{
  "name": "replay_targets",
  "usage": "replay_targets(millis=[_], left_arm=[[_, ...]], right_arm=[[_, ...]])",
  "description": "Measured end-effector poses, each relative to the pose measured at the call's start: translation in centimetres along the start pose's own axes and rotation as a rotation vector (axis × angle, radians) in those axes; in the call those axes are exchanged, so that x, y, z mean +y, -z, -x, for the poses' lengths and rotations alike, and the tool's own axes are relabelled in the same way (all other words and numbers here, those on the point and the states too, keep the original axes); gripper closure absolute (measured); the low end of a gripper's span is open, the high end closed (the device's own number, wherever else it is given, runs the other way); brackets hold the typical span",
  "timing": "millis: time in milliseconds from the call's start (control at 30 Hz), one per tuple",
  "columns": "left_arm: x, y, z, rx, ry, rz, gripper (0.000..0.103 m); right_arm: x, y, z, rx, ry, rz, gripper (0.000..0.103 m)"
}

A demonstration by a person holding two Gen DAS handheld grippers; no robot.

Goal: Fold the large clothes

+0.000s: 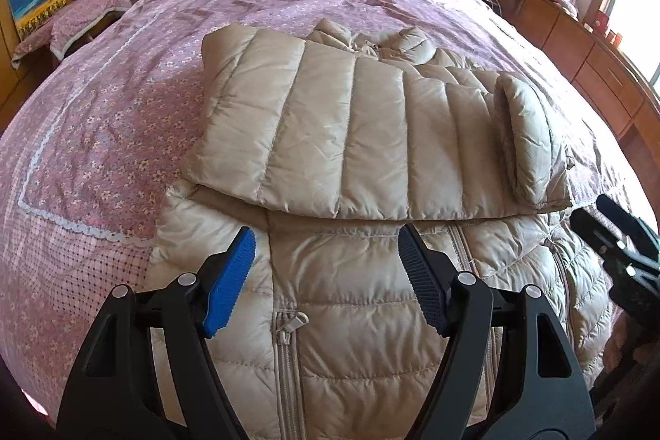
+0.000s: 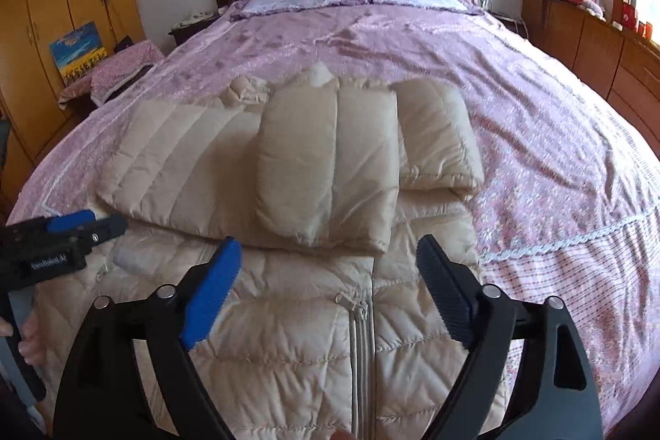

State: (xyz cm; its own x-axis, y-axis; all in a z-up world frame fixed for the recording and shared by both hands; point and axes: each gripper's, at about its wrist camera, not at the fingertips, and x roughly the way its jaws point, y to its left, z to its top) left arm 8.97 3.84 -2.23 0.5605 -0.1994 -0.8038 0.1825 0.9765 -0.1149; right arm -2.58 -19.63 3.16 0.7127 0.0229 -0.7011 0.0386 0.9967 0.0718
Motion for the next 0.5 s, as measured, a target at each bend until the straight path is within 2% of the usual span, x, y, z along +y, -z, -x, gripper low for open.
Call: replay_targets(millis=[300,500], left_arm=[[1.0,-0.2,0.3,-0.006,-0.019,0.026,0.031],[2.1,-0.2,0.4,-0.009,-0.032,0.047,0.031]], right_arm=[[2.7,-2.6,-1.5,-0.016,-0.02,0.018,0.015],[5.1,-3.5,-4.0,0.012,-0.043,0.028,0.015]])
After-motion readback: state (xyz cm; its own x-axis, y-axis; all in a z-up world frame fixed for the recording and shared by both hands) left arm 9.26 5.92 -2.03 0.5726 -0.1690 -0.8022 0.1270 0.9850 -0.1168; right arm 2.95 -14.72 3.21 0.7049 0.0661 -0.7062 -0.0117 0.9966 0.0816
